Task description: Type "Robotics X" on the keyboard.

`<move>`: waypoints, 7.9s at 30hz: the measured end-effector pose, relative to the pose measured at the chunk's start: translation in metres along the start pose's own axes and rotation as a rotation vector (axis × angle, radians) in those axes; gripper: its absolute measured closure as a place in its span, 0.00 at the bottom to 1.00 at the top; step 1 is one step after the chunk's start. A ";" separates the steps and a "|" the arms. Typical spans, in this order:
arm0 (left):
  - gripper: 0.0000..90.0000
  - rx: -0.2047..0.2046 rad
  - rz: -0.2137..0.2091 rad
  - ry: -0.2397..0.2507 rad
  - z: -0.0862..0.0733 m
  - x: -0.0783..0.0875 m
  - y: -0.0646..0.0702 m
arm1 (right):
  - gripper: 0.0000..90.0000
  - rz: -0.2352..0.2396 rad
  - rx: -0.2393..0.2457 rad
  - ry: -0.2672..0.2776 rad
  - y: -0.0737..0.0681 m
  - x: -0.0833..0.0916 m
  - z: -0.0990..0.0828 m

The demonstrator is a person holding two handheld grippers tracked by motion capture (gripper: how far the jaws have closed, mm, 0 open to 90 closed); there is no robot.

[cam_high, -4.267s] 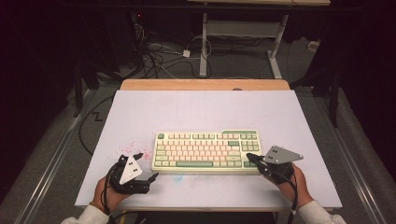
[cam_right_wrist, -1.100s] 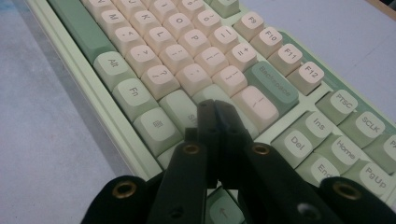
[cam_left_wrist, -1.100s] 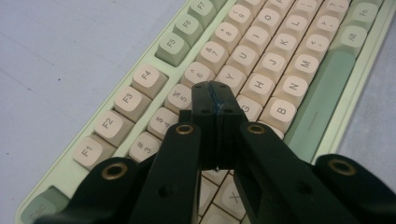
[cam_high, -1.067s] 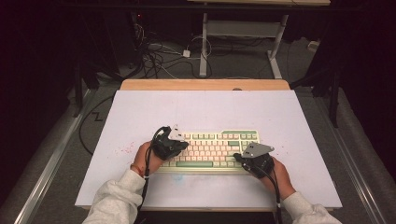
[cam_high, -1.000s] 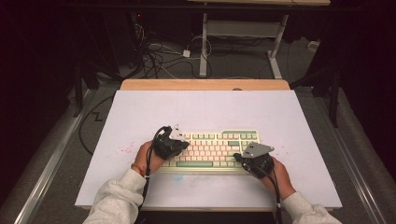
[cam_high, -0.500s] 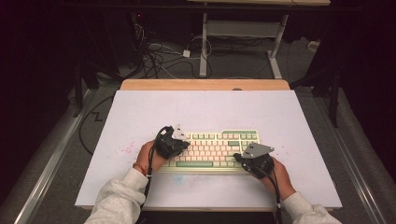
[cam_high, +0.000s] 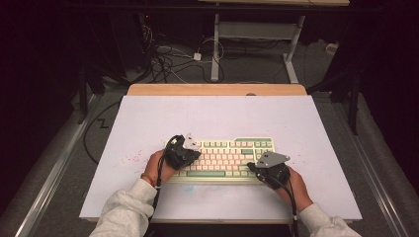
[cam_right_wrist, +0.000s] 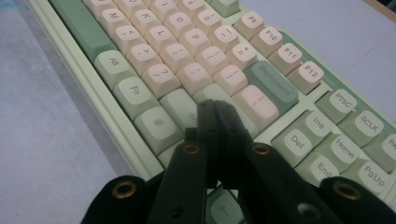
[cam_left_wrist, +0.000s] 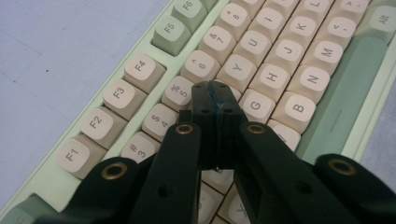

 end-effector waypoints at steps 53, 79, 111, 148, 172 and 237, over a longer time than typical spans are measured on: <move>0.97 -0.077 0.106 0.197 -0.002 0.044 0.006 | 1.00 -0.012 -0.012 0.106 0.007 0.028 0.015; 0.97 -0.059 0.140 0.241 -0.050 0.075 0.010 | 1.00 0.004 -0.011 0.110 0.007 0.018 0.026; 0.97 -0.035 0.152 0.224 -0.079 0.092 0.014 | 1.00 0.057 0.024 0.079 -0.007 -0.031 0.054; 0.97 -0.025 0.132 0.206 -0.088 0.091 0.013 | 1.00 0.038 0.063 -0.027 -0.014 -0.068 0.061; 0.97 -0.013 0.135 0.202 -0.087 0.089 0.012 | 1.00 0.035 0.018 0.056 -0.012 -0.047 0.065; 0.40 0.018 0.085 0.249 -0.044 0.065 0.019 | 0.22 -0.097 0.002 0.285 -0.001 0.056 0.016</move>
Point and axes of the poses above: each handheld gripper's, and its own axes: x roughly backward along the jaws, z roughly out of its top, y roughly to its right, the point moved 4 cm from there along -x, roughly forward along the jaws, and after that the axes turned 8 degrees about y, right-handed, at the moved point
